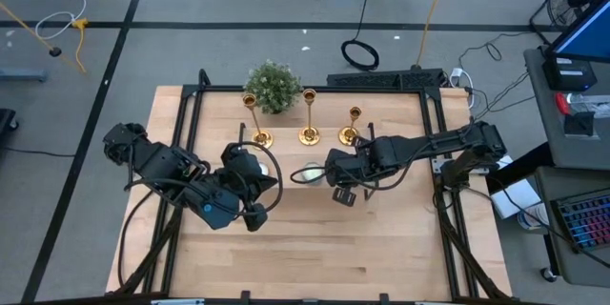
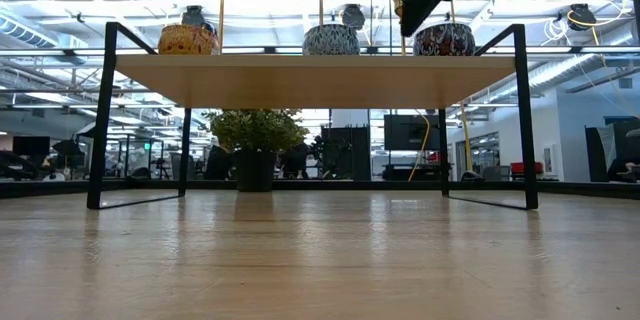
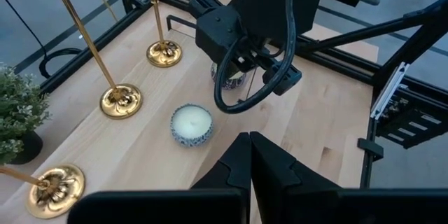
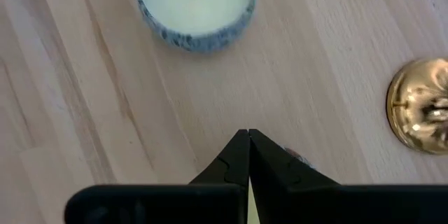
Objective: Stock candles and holders on shelf
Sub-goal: Align the red scented candle with the other scented candles on the shelf, then return to Home Position
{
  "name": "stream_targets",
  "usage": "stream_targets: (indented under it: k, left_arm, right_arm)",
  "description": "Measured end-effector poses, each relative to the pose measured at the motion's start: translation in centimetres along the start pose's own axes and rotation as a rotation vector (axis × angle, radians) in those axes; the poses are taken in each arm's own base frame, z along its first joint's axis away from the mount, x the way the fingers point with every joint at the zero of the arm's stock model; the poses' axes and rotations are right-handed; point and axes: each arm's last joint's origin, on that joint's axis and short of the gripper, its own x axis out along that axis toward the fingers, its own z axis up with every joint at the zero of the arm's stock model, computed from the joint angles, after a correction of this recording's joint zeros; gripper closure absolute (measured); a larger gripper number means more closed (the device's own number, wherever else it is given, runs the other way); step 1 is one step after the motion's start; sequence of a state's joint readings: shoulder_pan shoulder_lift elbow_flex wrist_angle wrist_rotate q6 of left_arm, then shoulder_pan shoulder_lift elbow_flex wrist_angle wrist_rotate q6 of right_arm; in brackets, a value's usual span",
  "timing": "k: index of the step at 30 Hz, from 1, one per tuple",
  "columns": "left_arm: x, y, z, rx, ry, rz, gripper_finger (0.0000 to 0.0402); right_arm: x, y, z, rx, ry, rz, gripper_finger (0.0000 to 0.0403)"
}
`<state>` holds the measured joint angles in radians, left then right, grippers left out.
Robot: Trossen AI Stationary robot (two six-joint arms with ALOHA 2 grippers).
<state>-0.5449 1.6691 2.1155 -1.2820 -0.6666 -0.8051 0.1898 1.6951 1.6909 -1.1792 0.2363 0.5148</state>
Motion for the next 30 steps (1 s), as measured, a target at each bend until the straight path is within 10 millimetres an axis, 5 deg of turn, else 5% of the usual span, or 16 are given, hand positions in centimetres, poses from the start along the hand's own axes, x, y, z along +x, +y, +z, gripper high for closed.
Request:
stream_targets:
  k: [7,16,25,30]
  left_arm:
    - [0.0,0.0,0.0,0.001,-0.011,0.011,0.0398]
    - [0.1,0.2,0.2,0.01,-0.014,0.015,0.0395]
    - [0.8,0.4,1.1,-0.002,0.01,-0.052,0.0394]
    - [1.3,0.4,2.3,-0.047,-0.037,-0.109,0.0396]
  right_arm:
    - [-1.1,0.3,1.1,-0.002,-0.153,0.079,0.0403]
    - [-7.0,-0.6,2.4,-0.019,-0.531,0.278,0.0403]
    - [-12.8,-0.3,0.7,-0.08,-0.78,0.423,0.0403]
    - [-14.4,0.2,-0.6,-0.144,-0.82,0.46,0.0403]
